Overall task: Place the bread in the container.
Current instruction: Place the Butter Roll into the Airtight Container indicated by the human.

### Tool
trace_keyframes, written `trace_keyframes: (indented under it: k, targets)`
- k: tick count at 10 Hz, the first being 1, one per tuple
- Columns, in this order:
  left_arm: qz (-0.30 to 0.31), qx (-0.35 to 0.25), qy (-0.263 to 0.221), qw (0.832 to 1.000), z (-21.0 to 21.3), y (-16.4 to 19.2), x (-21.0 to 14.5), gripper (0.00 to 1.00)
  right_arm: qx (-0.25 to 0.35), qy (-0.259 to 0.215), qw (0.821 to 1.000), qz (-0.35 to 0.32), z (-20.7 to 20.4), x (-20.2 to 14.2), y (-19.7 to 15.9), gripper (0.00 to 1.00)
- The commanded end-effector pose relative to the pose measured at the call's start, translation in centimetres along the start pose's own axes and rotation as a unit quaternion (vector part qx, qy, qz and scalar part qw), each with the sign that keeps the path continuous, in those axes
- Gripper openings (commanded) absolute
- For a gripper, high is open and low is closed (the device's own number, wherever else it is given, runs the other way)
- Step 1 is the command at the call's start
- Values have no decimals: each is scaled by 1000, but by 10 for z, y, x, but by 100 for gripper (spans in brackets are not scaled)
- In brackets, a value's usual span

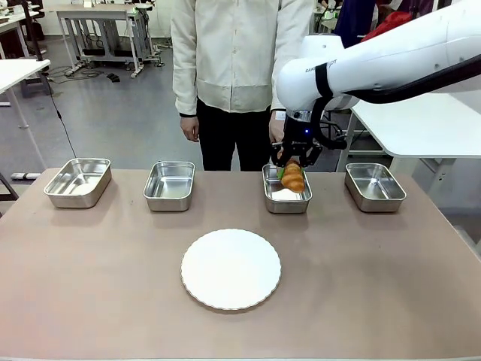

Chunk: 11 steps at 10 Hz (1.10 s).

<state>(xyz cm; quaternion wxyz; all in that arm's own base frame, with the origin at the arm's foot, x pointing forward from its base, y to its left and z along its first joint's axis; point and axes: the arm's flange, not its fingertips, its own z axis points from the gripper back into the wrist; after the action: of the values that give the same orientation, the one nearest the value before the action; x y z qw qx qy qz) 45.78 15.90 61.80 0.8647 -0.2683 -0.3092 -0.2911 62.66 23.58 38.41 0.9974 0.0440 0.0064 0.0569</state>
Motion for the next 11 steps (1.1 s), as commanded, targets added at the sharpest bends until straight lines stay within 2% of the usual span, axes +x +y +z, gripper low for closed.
trace_keyframes:
  k: [1, 5, 11]
  targets:
    - [-2, -5, -10, 1000, 0, -3, -1, 100, 15, -5, 1000, 4, 7, 3, 1, 100]
    - [-2, -5, -10, 1000, 0, -3, -1, 100, 4, -7, 1000, -11, 13, 1, 5, 100]
    - [-2, -5, -10, 1000, 0, -3, -1, 100, 5, -6, 1000, -1, 7, 1, 3, 100]
